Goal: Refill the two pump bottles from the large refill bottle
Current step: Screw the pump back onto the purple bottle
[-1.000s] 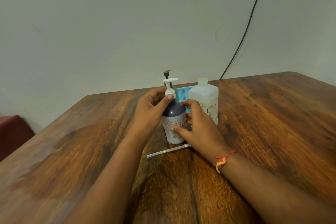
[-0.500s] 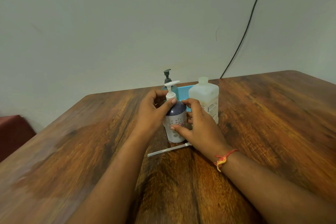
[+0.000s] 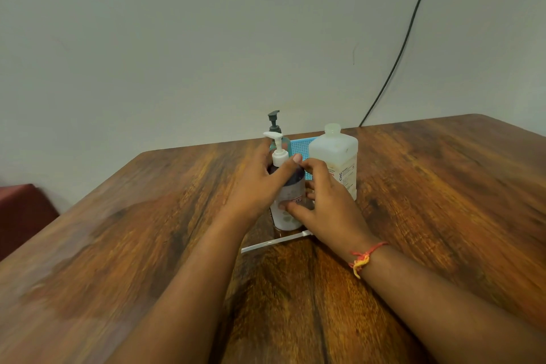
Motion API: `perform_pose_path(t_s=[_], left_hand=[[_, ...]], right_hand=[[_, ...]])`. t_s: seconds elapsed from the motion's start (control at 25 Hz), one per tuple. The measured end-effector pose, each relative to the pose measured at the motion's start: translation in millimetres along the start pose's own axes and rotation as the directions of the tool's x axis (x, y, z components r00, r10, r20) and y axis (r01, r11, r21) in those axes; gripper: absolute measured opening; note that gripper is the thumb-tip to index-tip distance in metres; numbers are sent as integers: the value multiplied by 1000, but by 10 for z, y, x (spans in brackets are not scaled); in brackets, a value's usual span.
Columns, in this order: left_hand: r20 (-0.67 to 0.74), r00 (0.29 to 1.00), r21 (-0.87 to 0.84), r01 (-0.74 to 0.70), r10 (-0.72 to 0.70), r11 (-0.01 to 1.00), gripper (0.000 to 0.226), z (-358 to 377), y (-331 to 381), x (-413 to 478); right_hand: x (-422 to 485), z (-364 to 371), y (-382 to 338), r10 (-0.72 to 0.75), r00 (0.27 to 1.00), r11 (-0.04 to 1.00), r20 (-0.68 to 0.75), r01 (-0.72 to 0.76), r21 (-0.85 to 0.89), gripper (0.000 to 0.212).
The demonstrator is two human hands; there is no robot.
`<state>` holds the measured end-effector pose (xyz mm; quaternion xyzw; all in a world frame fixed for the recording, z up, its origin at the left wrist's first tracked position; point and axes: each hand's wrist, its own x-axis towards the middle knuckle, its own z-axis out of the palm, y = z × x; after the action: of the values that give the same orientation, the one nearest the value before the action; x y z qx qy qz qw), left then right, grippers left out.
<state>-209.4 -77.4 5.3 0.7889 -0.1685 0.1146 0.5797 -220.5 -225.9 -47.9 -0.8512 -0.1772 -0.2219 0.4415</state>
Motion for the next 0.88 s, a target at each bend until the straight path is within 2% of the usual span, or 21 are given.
perform_pose_path(t_s=[0.08, 0.16, 0.28, 0.4, 0.48, 0.56, 0.6, 0.72, 0.88], left_hand=[[-92, 996, -10, 2, -3, 1000, 69, 38, -34, 39], [-178, 984, -47, 8, -16, 999, 79, 30, -72, 52], [-135, 989, -163, 35, -57, 986, 62, -15, -78, 17], [-100, 992, -180, 59, -79, 982, 48, -24, -55, 32], [-103, 993, -167, 44, -62, 985, 61, 4, -41, 45], [-157, 986, -127, 29, -48, 992, 85, 33, -40, 55], [-194, 980, -125, 19, -44, 992, 89, 39, -43, 59], [-239, 969, -186, 18, -63, 982, 81, -5, -69, 59], [-132, 989, -212, 42, -71, 976, 64, -99, -118, 62]], right_hand=[[-2, 0, -5, -2, 1000, 1000, -6, 2, -6, 74], [-3, 1, -2, -10, 1000, 1000, -7, 10, -4, 74], [5, 1, 1, -3, 1000, 1000, -2, 3, -2, 74], [3, 0, 0, -8, 1000, 1000, -5, 8, -6, 74], [-5, 2, -8, -2, 1000, 1000, -2, 2, -8, 73], [-8, 4, -10, -1, 1000, 1000, -7, 1, -13, 72], [-6, 5, -10, -4, 1000, 1000, -10, 4, -11, 73], [6, 10, -3, -8, 1000, 1000, -11, 8, 0, 75], [17, 11, 16, -11, 1000, 1000, -16, 11, -9, 76]])
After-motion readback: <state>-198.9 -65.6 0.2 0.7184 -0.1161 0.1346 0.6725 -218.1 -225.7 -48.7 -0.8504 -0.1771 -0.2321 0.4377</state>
